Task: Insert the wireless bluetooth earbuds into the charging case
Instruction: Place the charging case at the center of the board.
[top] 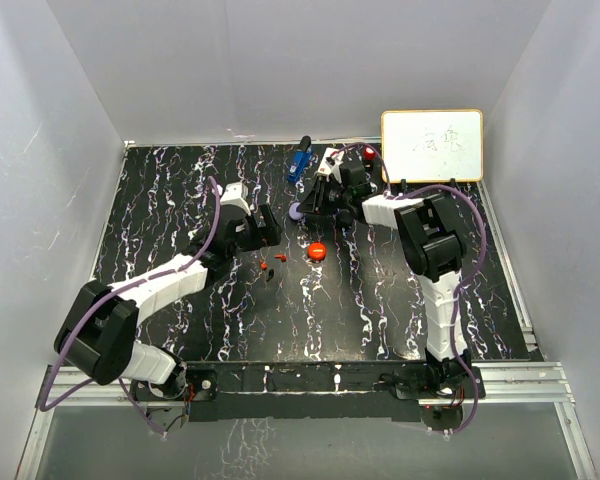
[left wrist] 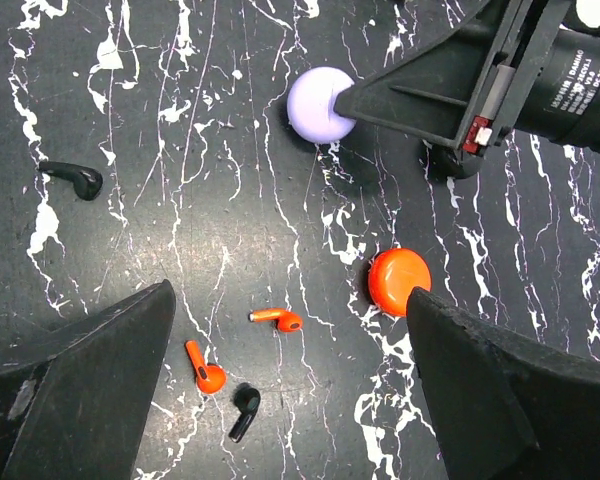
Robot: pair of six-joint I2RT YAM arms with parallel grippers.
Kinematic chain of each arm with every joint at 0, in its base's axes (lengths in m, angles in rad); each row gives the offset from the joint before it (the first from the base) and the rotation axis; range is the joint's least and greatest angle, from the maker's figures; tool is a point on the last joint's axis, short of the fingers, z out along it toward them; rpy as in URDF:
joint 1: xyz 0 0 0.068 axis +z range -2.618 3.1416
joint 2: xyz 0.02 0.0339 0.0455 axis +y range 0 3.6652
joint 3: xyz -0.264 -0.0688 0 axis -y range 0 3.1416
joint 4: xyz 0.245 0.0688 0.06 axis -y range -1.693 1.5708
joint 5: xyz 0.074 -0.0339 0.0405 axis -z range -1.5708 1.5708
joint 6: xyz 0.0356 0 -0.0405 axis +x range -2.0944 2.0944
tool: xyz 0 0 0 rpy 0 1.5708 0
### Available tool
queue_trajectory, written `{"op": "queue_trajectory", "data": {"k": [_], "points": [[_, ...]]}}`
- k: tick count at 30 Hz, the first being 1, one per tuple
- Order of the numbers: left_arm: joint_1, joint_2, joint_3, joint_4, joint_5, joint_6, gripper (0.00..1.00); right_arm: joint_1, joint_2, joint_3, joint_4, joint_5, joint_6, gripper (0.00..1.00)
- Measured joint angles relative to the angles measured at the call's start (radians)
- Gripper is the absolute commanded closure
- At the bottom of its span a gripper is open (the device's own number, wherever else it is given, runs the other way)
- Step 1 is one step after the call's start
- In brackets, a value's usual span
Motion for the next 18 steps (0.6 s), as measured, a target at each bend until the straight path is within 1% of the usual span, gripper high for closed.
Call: {"op": "queue_trajectory", "data": {"k": [2, 7, 11, 12, 15, 18], "points": [[0.003, 0.002, 0.0, -0.003, 0.001, -0.003, 0.01, 0.002, 0.019, 0.023, -0.003, 0.008, -0.003, 0.76], [0.006, 0.038, 0.0, -0.003, 0.014, -0.008, 0.01, 0.002, 0.03, 0.048, -0.022, 0.028, -0.008, 0.48], [0.009, 0.072, 0.002, -0.012, 0.025, -0.011, 0.01, 0.002, 0.032, 0.052, -0.032, 0.037, -0.017, 0.29], [0.01, 0.076, 0.004, -0.013, 0.027, -0.011, 0.01, 0.002, 0.031, 0.052, -0.026, 0.039, -0.018, 0.27], [0.01, 0.093, 0.028, -0.014, 0.038, -0.011, 0.01, 0.003, 0.019, 0.048, -0.019, 0.056, -0.025, 0.24], [0.01, 0.116, 0.063, -0.012, 0.05, -0.008, 0.01, -0.003, -0.018, 0.001, -0.017, 0.076, -0.026, 0.22]]}}
